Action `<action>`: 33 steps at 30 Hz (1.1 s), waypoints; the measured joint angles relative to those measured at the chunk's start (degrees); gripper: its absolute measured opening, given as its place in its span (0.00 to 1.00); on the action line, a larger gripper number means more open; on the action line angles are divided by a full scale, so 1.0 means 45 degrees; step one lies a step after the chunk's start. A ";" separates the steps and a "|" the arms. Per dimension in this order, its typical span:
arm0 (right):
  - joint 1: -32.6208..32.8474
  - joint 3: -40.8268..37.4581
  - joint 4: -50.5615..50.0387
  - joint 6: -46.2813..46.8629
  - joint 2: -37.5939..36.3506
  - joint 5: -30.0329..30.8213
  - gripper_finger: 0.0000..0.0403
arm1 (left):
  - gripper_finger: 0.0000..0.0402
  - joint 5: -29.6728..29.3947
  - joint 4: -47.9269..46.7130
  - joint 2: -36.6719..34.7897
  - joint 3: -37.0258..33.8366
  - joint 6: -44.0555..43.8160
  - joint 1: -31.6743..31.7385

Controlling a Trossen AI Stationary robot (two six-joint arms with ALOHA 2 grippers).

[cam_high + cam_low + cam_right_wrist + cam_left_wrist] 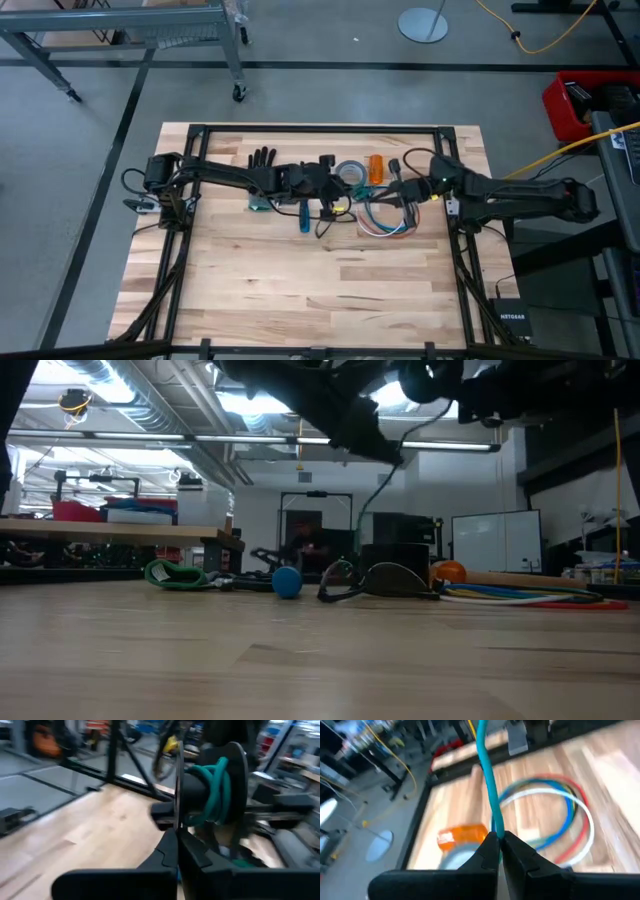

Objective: Coil cords
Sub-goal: Uncoil the green wire from the spool

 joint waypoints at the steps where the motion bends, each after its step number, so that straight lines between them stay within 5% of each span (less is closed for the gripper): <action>1: 0.0000 0.0000 -0.0254 -0.0005 -0.0158 0.0412 0.00 | 0.00 -0.0011 -0.0333 0.0002 0.0000 -0.0082 -0.0038; 10: 0.0000 0.0000 -0.5115 -0.0010 -0.2446 0.4869 0.00 | 0.00 -0.0355 -0.3219 -0.0238 0.0000 -0.1235 -0.0782; 15: 0.0000 0.0000 -0.7045 0.0894 -0.3229 0.5358 0.00 | 0.00 -0.1548 -0.3504 -0.0655 0.0000 -0.1265 -0.1270; 24: 0.0000 -0.0004 -0.8224 0.1767 -0.2850 0.1682 0.00 | 0.00 -0.3217 -0.1369 -0.1232 0.0000 0.0510 -0.1065; 33: 0.0005 -0.0005 -0.3087 0.0992 -0.1182 -0.1057 0.00 | 0.00 -0.1676 0.1215 -0.1276 0.0000 0.1724 -0.0158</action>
